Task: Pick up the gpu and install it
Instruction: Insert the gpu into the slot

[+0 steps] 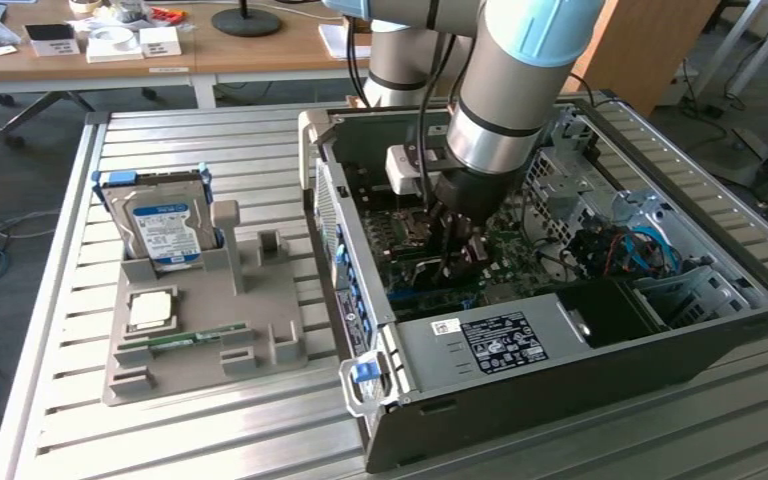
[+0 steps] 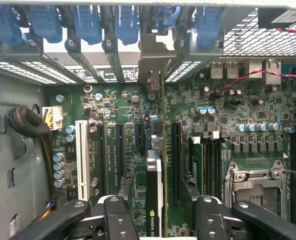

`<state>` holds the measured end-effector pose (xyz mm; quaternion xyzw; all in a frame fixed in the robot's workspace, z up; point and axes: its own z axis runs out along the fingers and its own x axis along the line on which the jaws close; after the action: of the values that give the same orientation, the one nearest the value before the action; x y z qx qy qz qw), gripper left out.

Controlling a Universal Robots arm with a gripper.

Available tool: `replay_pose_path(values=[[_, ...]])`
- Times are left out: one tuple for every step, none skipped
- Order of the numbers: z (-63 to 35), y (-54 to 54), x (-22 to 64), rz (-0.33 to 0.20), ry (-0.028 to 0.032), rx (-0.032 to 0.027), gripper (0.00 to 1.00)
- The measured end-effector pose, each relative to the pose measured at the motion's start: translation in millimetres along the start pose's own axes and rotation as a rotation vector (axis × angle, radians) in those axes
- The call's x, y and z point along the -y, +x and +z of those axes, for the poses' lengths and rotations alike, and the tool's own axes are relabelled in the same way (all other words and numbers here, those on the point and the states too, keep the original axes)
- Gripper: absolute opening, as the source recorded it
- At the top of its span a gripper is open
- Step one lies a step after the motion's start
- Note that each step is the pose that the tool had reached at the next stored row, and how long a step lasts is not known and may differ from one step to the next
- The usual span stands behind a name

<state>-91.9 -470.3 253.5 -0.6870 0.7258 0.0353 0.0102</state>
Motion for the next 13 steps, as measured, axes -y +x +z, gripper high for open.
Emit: replay_pose_path(values=[[0.0,0.0,0.0,0.000,0.0000,0.0000,0.52],[0.0,0.0,0.0,0.000,0.0000,0.0001,0.52],[0.0,0.0,-0.1,0.000,0.0000,0.0001,0.52],[0.0,0.0,-0.1,0.000,0.0000,0.0001,0.53],[0.1,0.0,0.0,0.000,0.0000,0.0002,0.53],[0.1,0.0,-0.1,0.000,0.0000,0.0001,0.59],[0.0,0.0,-0.1,0.000,0.0000,0.0001,0.59],[0.1,0.0,-0.1,0.000,0.0000,0.0001,0.59],[0.1,0.0,-0.1,0.000,0.0000,0.0001,0.59],[0.1,0.0,0.0,0.000,0.0000,0.0001,0.59],[0.1,0.0,-0.1,0.000,0.0000,0.0001,0.59],[0.0,0.0,-0.1,0.000,0.0000,0.0001,0.59],[0.1,0.0,-0.1,0.000,0.0000,0.0001,0.59]])
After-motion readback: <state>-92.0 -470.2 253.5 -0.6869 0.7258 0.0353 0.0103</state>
